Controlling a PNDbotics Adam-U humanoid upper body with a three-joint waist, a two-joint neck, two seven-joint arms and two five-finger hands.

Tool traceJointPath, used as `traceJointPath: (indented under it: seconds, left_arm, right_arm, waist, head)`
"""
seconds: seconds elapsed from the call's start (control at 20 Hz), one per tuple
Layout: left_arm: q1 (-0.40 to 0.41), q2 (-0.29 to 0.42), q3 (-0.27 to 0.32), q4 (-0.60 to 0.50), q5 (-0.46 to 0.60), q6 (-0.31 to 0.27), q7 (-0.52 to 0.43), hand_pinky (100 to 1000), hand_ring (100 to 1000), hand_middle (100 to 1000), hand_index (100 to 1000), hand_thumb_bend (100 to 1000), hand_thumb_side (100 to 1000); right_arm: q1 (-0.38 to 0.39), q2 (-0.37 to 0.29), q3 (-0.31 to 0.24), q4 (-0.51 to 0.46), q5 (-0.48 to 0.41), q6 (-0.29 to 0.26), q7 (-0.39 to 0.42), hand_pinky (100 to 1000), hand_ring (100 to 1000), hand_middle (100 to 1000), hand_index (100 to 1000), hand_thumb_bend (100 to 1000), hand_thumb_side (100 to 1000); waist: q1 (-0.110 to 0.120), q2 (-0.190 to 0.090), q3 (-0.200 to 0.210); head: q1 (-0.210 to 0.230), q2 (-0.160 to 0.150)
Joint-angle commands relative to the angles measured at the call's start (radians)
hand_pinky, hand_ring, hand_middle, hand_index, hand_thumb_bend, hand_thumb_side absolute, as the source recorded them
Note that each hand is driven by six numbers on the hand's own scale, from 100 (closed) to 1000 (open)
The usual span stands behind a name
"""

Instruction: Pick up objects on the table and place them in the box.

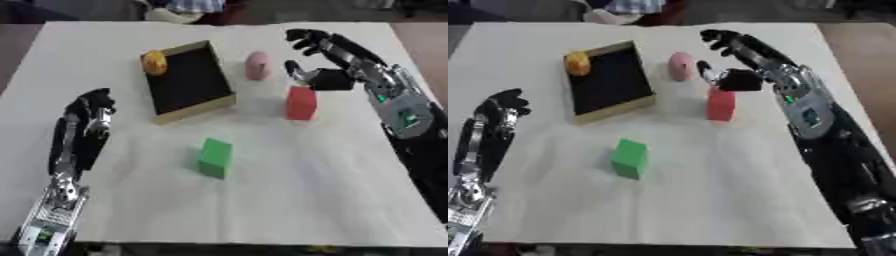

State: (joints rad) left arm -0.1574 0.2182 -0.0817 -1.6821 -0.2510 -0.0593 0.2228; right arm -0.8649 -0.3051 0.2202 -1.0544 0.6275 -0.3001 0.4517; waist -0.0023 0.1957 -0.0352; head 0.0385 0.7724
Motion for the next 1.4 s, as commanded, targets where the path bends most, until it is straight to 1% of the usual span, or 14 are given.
traceJointPath:
  seconds: [0.05,0.1,0.35,0.6,0.8,1.15,1.4]
  left_arm:
    - [-0.003,0.012,0.002,-0.010,0.001,-0.001,-0.003,769,642,614,794,147,810]
    - [-0.003,0.012,0.002,-0.010,0.001,-0.001,-0.003,769,642,614,794,147,810]
    - [-0.001,0.011,0.002,-0.008,0.001,-0.001,-0.004,769,642,614,795,147,811]
    - [0.001,0.011,0.002,-0.007,0.001,-0.001,-0.006,770,643,615,795,146,812]
    - [0.001,0.011,0.002,-0.007,0.001,-0.001,-0.006,770,643,615,796,147,811]
    - [0.002,0.010,0.002,-0.007,0.001,-0.001,-0.007,770,643,614,796,147,811]
    - [0.002,0.010,0.002,-0.007,0.001,-0.001,-0.007,770,642,614,796,146,812]
  right_arm:
    - [-0.042,-0.018,-0.010,0.060,0.107,-0.046,0.027,869,933,942,1000,274,553]
    - [-0.047,-0.016,-0.017,0.079,0.134,-0.055,0.028,874,941,946,1000,295,549]
    - [-0.067,-0.010,-0.045,0.145,0.238,-0.083,0.019,891,969,960,1000,342,541]
    - [-0.076,-0.010,-0.068,0.178,0.301,-0.091,0.005,896,979,966,1000,355,538]
    - [-0.077,-0.006,-0.085,0.204,0.326,-0.083,-0.008,896,978,963,1000,352,540]
    - [-0.083,0.008,-0.101,0.247,0.350,-0.074,-0.006,894,974,952,1000,343,550]
    - [-0.078,0.012,-0.106,0.274,0.350,-0.072,0.011,885,940,923,1000,327,589]
  waist:
    - [-0.003,-0.022,0.001]
    - [-0.003,-0.023,0.002]
    - [-0.005,-0.025,0.002]
    - [-0.006,-0.029,0.001]
    - [-0.005,-0.031,0.001]
    - [-0.003,-0.032,0.002]
    - [-0.004,-0.031,0.003]
  head:
    - [-0.003,-0.002]
    - [-0.002,-0.002]
    - [-0.001,-0.002]
    - [-0.001,-0.002]
    - [-0.001,-0.002]
    - [-0.004,-0.002]
    - [-0.004,-0.002]
